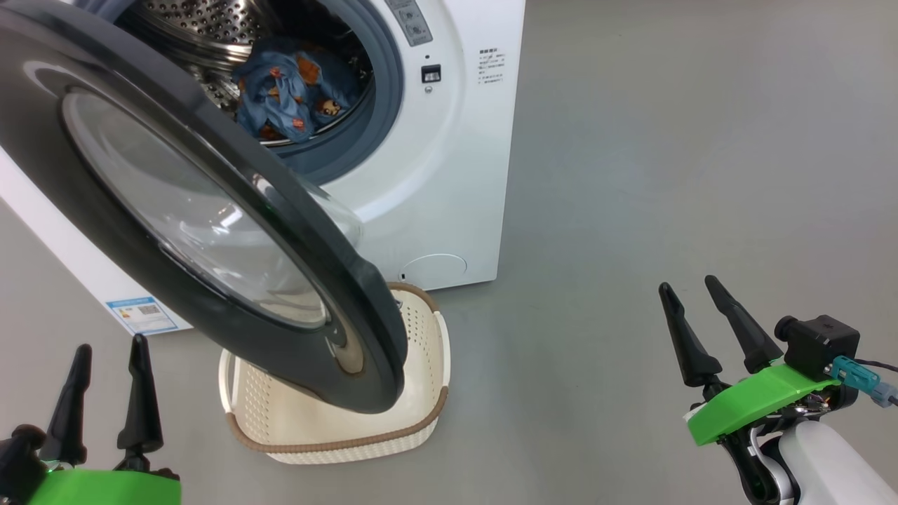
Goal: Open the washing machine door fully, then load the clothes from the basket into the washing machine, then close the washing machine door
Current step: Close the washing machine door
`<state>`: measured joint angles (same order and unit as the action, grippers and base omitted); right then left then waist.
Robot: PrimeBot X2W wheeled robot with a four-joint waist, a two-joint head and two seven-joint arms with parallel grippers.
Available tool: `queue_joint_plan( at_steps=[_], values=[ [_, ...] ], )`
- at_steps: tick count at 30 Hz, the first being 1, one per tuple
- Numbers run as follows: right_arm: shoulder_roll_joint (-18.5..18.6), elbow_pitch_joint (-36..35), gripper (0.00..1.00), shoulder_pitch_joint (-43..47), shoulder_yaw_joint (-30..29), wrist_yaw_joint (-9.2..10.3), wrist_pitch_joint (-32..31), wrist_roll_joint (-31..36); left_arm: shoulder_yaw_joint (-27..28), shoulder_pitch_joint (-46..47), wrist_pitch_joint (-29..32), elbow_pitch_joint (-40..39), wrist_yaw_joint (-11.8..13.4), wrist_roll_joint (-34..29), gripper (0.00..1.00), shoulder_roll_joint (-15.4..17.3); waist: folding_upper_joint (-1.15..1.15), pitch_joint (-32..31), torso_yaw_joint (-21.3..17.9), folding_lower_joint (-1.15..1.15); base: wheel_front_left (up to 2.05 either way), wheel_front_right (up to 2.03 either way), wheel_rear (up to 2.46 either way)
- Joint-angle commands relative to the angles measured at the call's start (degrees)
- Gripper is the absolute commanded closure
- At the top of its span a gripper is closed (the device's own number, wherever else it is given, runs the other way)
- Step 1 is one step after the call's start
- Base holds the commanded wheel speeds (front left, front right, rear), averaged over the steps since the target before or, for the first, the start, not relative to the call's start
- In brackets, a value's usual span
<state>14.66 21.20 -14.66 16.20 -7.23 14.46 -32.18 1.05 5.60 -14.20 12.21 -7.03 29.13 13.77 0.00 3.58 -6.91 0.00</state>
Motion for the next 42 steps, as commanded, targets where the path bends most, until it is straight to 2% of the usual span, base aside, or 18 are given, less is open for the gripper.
queue_joint_plan(
  at_steps=[1, 33, 34, 35, 36, 37, 38, 42],
  values=[
    [0.92, -1.48, 0.00, -0.74, 0.52, -0.25, 0.54, 0.61, 1.84, 1.76, -0.58, -0.88, -0.12, -0.60, 0.00, 1.34, 0.00, -0.01, 0.08, 0.00, 0.00, 0.00, 0.00],
    [0.87, -1.71, 0.00, -0.62, 0.72, -0.25, 0.54, 0.88, 1.59, 1.64, -0.78, 0.22, -0.24, -0.64, 0.00, 0.88, 0.00, -0.18, 0.67, 0.00, 0.00, 0.00, 0.00],
    [0.84, -1.72, 0.11, -0.65, 0.77, -0.25, 0.54, 0.92, 1.54, 1.67, -0.78, 0.26, -0.25, -0.64, 0.00, 0.89, 0.00, -0.14, 0.81, 0.00, 0.00, 0.00, 0.00],
    [0.83, -1.71, 0.52, -0.69, 0.81, -0.25, 0.54, 0.92, 1.54, 1.69, -0.78, 0.28, -0.26, -0.62, 0.00, 0.90, 0.00, -0.13, 0.88, 0.00, 0.00, 0.00, 0.00],
    [0.83, -1.70, 0.67, -0.77, 0.85, -0.25, 0.54, 0.87, 1.55, 1.69, -0.78, 0.30, -0.26, -0.60, 0.00, 0.91, 0.00, -0.10, 0.95, 0.00, 0.00, 0.00, 0.00],
    [0.84, -1.71, 0.86, -0.94, 0.88, -0.25, 0.54, 0.77, 1.56, 1.67, -0.79, 0.30, -0.26, -0.57, 0.00, 0.92, 0.00, -0.08, 1.03, 0.00, 0.00, 0.00, 0.00],
    [0.87, -1.81, 1.00, -1.17, 0.86, -0.25, 0.54, 0.66, 1.60, 1.63, -0.79, 0.27, -0.27, -0.55, 0.00, 0.94, 0.00, -0.04, 1.12, 0.00, 0.00, 0.00, 0.00],
    [1.04, -2.53, 1.00, -1.86, 0.65, -0.25, 0.54, 0.55, 1.77, 1.42, -0.79, 0.23, -0.29, -0.51, 0.00, 0.92, 0.00, 0.00, 1.77, 0.00, 0.00, 0.00, 0.00]
  ],
)
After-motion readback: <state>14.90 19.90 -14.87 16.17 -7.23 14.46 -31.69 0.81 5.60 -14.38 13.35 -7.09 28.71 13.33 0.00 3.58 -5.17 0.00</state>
